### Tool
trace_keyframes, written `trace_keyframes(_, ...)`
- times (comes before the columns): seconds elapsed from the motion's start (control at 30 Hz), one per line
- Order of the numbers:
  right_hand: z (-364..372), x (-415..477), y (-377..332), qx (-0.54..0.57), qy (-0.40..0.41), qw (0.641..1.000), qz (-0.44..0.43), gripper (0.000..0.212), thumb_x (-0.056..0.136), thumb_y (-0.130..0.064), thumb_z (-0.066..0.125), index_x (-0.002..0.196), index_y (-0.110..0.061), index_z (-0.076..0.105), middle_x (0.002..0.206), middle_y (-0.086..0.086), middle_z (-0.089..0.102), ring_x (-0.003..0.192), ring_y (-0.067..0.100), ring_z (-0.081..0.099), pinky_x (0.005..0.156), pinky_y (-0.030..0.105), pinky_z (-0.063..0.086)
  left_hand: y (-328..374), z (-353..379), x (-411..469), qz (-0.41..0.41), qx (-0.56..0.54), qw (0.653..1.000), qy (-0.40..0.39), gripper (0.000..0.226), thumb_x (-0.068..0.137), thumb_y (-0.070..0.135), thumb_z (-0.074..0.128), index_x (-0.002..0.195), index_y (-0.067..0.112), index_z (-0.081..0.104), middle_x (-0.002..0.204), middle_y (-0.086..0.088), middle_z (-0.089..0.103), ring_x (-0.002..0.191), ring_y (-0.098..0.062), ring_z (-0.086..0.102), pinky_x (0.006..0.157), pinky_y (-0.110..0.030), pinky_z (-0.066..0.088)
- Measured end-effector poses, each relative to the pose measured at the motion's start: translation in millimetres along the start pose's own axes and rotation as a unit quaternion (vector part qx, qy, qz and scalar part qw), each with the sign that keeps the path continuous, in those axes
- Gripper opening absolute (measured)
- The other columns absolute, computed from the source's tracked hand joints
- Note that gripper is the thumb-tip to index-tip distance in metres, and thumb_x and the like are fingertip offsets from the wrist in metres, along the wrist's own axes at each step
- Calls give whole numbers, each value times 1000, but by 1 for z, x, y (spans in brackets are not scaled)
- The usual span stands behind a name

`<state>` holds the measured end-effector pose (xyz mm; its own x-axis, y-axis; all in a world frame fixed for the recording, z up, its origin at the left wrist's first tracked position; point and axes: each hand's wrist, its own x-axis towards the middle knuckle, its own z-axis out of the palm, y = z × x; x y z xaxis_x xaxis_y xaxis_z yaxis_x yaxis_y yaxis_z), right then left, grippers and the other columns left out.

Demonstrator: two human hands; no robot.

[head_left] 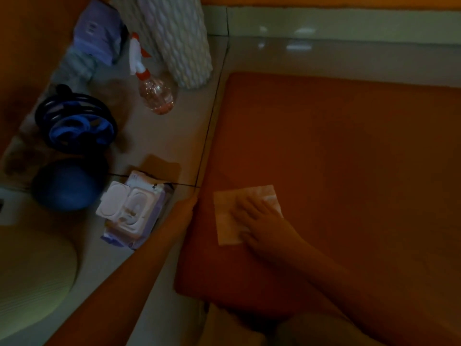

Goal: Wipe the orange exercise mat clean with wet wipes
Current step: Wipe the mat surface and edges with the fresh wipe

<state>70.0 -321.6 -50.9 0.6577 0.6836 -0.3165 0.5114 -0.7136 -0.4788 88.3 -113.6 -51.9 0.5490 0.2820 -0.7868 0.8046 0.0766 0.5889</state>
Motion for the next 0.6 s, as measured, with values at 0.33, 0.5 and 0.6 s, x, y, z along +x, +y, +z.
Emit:
trace_keyframes(0.33, 23, -20, -28, -34, -86, 981, -168, 59, 96, -47, 15, 150, -34, -3, 153, -14, -17, 139, 12, -25, 110, 32, -22, -11, -20, -10, 4, -26, 996, -86, 48, 105, 35, 28, 84, 8, 61, 76, -8, 65, 67, -20, 52, 61, -29, 40)
trace_keyframes(0.5, 33, 11, -57, -45, -69, 975, -208, 63, 93, -44, 17, 153, -21, 20, 161, 2, 4, 138, 17, -17, 104, 29, -30, -8, -25, -5, 11, 3, 997, -80, 40, 105, 34, 31, 82, 13, 56, 77, -5, 57, 70, -17, 52, 61, -28, 41)
trace_keyframes(0.6, 37, -2, -61, -38, -89, 963, -251, 60, 94, -43, 20, 151, -22, 25, 159, -2, 5, 141, 18, -13, 107, 28, -26, -13, -29, -1, 62, 72, 991, -91, 35, 106, 28, 30, 101, 11, 60, 90, 0, 58, 75, -11, 53, 62, -21, 42)
